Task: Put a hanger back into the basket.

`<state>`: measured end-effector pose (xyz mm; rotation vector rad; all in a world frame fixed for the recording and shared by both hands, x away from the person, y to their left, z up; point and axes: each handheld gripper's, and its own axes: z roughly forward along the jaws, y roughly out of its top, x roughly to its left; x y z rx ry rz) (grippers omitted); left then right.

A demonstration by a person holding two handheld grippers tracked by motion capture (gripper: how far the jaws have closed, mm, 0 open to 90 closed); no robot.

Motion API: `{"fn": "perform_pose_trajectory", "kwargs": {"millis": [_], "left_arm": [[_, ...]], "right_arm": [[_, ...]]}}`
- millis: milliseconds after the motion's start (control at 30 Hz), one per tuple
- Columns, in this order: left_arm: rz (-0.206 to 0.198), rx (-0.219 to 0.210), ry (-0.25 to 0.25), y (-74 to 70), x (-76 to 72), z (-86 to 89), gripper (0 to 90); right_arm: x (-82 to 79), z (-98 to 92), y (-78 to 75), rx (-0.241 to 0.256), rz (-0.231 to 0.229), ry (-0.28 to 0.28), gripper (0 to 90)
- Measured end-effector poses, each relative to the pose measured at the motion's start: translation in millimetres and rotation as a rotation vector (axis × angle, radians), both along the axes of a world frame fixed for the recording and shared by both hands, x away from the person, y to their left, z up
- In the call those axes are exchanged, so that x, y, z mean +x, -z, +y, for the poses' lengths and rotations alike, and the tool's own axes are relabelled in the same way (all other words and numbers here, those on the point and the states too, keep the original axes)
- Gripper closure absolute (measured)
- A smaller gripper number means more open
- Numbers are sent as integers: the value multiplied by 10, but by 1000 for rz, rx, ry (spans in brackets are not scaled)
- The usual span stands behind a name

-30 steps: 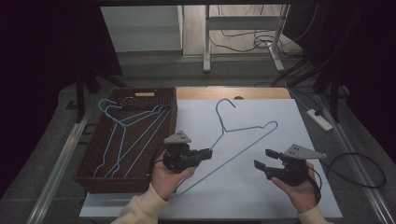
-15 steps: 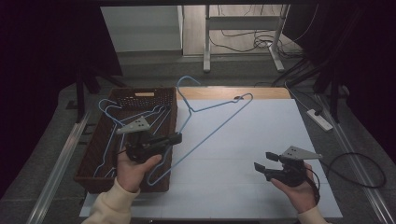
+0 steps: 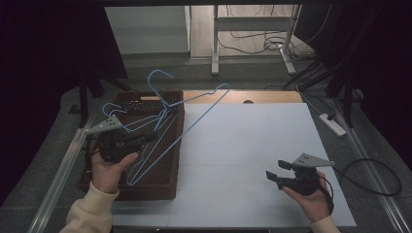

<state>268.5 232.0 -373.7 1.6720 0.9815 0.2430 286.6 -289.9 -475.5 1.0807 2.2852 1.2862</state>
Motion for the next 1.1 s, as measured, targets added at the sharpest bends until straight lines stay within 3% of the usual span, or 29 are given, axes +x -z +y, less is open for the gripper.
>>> {"fn": "perform_pose_trajectory", "kwargs": {"millis": [600,967,1100], "left_arm": [[30,7,-147,162,91,546,866],[60,12,-212,297,152,732,866],[70,35,-233,356,195,770,865]], "right_arm": [[17,42,6,-18,0,-2,334],[3,42,1,-16,-3,-3,334],[7,44,4,-16,-1,-2,334]]}}
